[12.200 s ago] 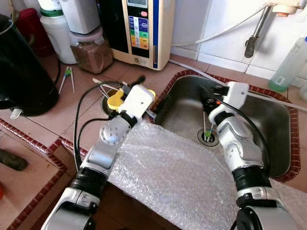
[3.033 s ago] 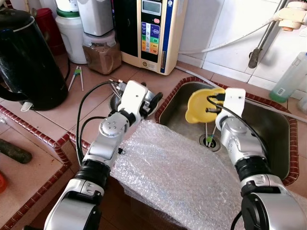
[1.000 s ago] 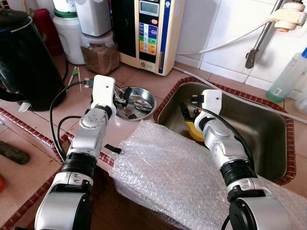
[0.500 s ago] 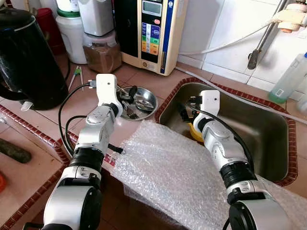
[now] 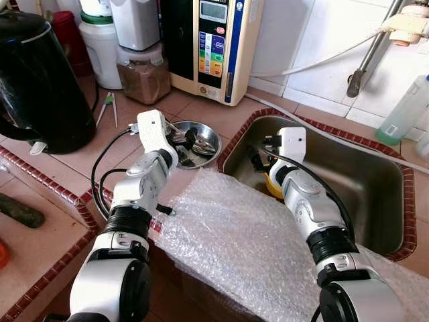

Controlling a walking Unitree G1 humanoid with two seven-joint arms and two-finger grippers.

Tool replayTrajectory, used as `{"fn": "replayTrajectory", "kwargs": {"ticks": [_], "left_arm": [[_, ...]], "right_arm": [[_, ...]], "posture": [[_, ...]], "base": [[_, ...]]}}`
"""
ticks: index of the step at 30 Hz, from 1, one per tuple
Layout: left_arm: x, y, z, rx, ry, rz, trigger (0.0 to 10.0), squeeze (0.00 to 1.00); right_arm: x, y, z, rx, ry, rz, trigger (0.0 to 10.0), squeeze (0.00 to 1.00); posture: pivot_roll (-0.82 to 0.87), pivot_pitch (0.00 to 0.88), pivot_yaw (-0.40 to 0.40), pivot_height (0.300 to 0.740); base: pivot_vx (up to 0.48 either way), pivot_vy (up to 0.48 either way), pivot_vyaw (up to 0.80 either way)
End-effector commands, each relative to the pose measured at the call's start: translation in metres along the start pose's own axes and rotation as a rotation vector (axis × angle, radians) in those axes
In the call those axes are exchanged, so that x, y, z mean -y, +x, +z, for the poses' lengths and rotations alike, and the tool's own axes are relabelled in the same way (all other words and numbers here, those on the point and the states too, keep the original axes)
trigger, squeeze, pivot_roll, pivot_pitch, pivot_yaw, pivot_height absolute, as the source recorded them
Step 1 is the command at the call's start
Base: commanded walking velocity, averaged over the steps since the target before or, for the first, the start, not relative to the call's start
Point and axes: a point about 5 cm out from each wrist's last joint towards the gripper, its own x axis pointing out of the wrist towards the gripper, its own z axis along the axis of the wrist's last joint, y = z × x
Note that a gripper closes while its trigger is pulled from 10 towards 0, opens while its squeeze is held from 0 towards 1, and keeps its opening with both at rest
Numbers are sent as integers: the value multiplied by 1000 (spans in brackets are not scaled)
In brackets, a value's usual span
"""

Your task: Kitchen organization

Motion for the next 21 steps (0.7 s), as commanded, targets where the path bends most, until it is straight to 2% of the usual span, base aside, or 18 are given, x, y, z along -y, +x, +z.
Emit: {"fn": "replayTrajectory", "kwargs": {"ticks": [1,9,13,15,19,21], "left_arm": [[3,2,0,-23,-28,3,10000,0],[-10,0,-11,-107,-56,72,10000,0],[-17,-1,-9,-103,-81,96,10000,0],[-20,-1,-8,-101,-90,110,0,0],[-24,-2,-11,-113,-189,134,0,0],[-24,-2,-12,-115,-196,135,0,0]], "right_arm": [[0,-1,4,14,-7,6,10000,0],[2,-1,1,4,-9,3,10000,0],[1,-1,1,1,-7,4,10000,0],[1,-1,1,-2,-6,6,10000,0],[0,-1,-1,-9,-4,8,10000,0],[0,-1,-1,-10,-4,8,10000,0]], "posture": [[-28,0,-41,740],[-29,0,-39,740],[-28,0,-41,740],[-27,2,-42,740],[-28,5,-44,740],[-28,5,-44,740]], "base": [[0,0,0],[0,0,0],[0,0,0],[0,0,0],[0,0,0],[0,0,0]]}}
